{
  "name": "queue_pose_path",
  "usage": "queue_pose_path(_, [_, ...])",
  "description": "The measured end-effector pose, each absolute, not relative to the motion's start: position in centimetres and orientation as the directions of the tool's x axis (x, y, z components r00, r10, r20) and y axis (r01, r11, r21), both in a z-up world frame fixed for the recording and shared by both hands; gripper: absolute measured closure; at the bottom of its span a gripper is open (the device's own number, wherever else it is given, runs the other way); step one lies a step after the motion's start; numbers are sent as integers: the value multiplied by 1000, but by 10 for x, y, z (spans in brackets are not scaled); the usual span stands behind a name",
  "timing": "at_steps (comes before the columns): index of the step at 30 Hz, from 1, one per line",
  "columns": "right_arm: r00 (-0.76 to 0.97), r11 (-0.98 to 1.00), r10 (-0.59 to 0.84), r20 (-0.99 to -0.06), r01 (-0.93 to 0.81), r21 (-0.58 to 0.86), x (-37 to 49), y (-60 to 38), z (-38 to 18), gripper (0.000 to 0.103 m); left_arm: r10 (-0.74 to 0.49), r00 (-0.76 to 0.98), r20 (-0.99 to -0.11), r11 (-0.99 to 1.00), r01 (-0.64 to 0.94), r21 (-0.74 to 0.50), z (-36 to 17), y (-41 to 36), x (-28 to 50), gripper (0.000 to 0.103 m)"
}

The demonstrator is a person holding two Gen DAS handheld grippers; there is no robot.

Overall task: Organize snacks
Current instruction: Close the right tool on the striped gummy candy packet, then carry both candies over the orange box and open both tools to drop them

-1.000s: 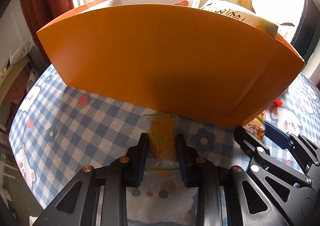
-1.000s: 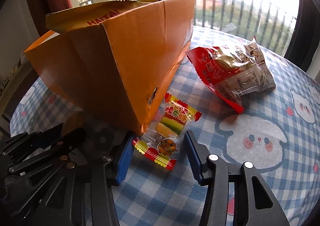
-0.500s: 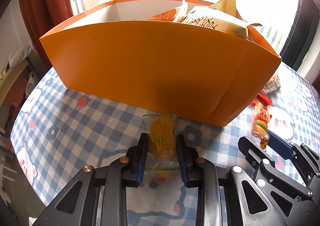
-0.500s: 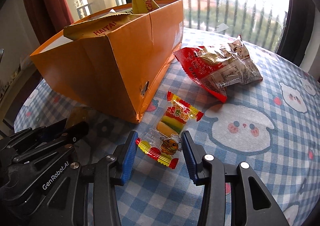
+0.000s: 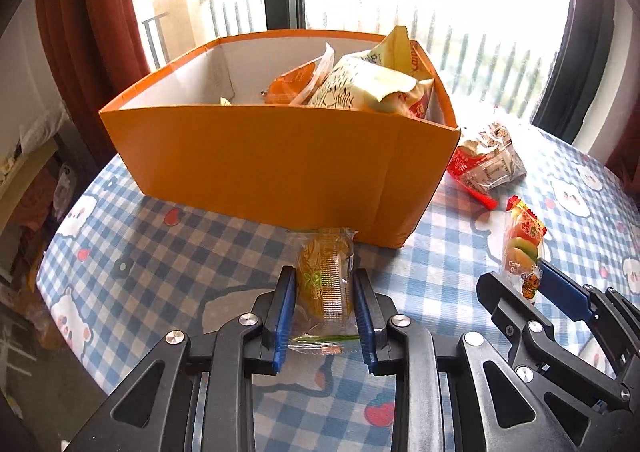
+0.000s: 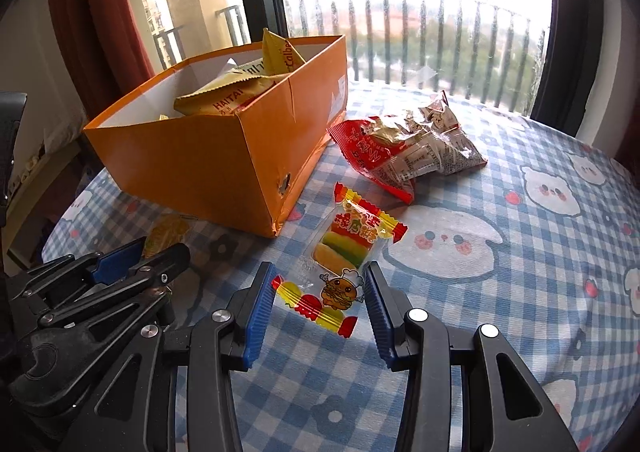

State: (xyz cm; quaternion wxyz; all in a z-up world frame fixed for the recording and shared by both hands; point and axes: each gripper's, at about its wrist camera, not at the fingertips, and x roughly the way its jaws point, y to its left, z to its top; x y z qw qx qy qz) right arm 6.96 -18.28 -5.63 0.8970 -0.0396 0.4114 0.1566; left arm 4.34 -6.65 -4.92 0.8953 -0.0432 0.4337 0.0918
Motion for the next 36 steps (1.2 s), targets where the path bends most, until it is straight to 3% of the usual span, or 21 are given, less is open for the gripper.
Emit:
queue_pose_path(16, [727,937,277,-629,-348,10,82,-159,27,56,151,726,-670,982,-190,16,37,-37,68,76])
queue_pose_path(28, [700,917,327,-635,-398,33,152,-107,37,56,195,683,-704,970,-239,37,36,21,139,75])
queue_pose_path(31, [696,914,320,-643,-406,15,164,-95,33,53,212,688,-694,965,-260,36,36,30,146,64])
queue_pose_path(34, [711,923,280,-645,-385,-24,173,-89,30,48,242,699,-673,957,-288,45,38,37,148,39])
queue_pose_path(36, [711,925,280,-645,-379,-16,179,-89,29,44,245,702,-668,955,-295,39,37,41,149,34])
